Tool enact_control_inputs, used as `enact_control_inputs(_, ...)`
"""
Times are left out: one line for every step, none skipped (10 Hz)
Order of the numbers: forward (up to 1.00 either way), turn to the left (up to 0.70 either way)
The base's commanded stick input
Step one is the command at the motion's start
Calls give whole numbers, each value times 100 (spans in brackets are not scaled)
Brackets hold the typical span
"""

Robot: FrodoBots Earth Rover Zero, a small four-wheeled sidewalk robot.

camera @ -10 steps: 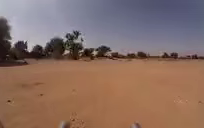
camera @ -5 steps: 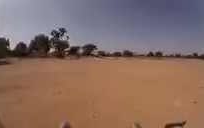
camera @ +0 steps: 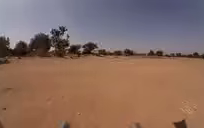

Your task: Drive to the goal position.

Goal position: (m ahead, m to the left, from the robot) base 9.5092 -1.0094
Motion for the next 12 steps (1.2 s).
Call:
enact_control_inputs(50,0)
enact_control_inputs(50,0)
enact_control_inputs(50,0)
enact_control_inputs(50,0)
enact_control_inputs(50,0)
enact_control_inputs(50,0)
enact_control_inputs(50,0)
enact_control_inputs(50,0)
enact_control_inputs(50,0)
enact_control_inputs(50,0)
enact_control_inputs(50,0)
enact_control_inputs(50,0)
